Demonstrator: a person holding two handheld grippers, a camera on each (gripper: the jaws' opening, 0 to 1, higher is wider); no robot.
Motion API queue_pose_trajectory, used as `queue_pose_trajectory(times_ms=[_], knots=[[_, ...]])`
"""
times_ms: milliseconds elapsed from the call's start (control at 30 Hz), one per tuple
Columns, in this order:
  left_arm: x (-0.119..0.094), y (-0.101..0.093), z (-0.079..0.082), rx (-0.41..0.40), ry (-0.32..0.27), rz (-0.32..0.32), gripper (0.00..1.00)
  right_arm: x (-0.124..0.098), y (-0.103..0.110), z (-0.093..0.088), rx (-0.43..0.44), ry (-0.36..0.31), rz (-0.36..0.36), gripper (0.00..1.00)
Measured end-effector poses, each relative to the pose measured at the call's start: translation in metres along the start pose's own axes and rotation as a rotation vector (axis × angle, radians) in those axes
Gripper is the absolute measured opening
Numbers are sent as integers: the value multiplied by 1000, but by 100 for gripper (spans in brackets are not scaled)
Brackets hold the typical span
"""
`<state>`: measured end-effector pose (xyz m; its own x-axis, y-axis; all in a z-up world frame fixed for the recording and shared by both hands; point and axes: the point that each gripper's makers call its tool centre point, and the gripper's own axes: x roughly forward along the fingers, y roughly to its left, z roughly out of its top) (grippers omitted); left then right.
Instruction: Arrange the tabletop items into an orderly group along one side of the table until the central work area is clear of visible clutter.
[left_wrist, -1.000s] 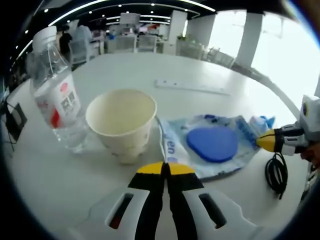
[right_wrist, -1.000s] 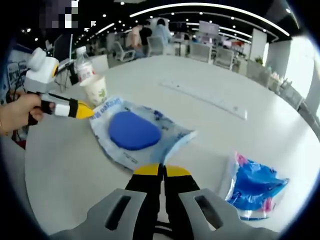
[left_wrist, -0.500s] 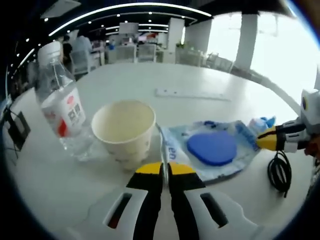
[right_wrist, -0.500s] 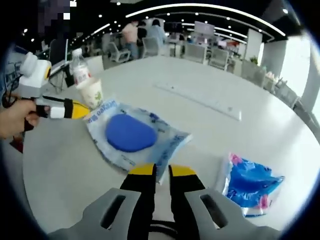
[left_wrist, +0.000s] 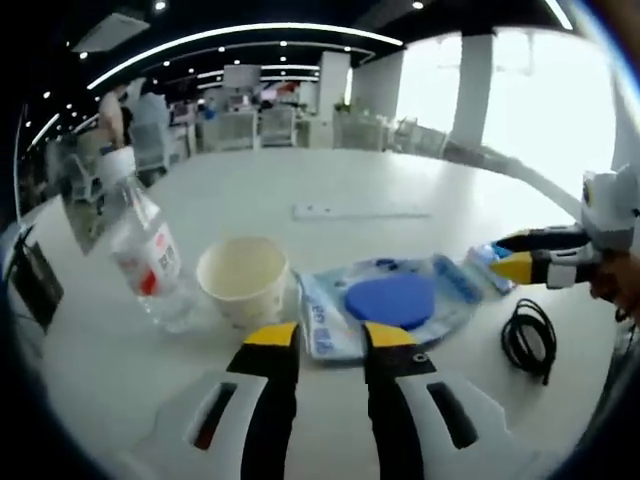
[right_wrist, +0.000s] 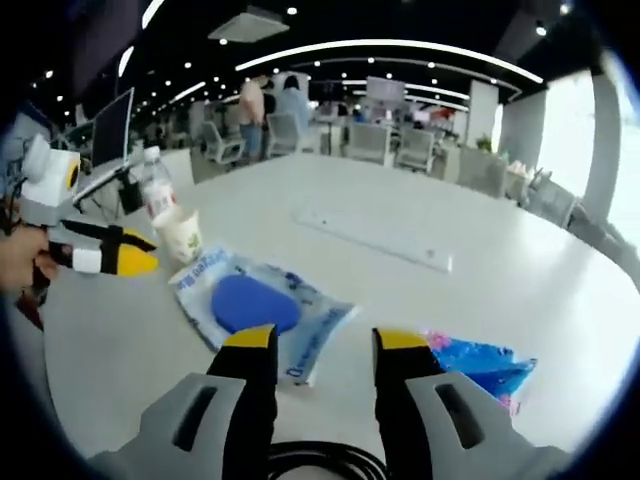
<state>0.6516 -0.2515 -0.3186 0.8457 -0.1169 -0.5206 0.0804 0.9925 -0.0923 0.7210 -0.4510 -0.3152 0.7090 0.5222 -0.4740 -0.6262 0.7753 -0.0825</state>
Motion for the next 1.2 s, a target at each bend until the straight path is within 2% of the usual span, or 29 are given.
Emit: queue_pose_trajectory(times_ms=[100, 200, 267, 467, 533, 600, 833, 1033, 1067, 1200], knots=[[-11, -2, 6, 38, -22, 5, 42, -5, -8, 2, 6, -33, -38, 50], [-22, -4, 9, 38, -35, -6, 48, -9, -17, 3, 16, -71, -74, 62], [-27, -5, 10, 39, -40, -15, 50, -12, -20, 2, 22, -75, -79, 65], [-49, -14, 11, 38, -65, -48, 67, -13, -34, -6, 25, -80, -122, 77], [-50, -17, 9, 42, -65, -63, 74, -10, -40, -11, 29, -73, -139, 80], [-53, -17, 8, 36, -57, -70, 80, -8, -43, -16, 40, -66, -144, 79], [-66, -21, 11, 28, -83, -101, 100, -2, -47, -19, 23, -86, -143, 79], [-75, -22, 6, 48, -100, -123, 100, 11, -53, -25, 32, -80, -147, 76], [-78, -22, 8, 44, -121, -135, 100, 12, -54, -28, 30, -74, -158, 75], [-85, -14, 4, 58, -111, -126, 100, 13, -59, -38, 43, -40, -195, 63]])
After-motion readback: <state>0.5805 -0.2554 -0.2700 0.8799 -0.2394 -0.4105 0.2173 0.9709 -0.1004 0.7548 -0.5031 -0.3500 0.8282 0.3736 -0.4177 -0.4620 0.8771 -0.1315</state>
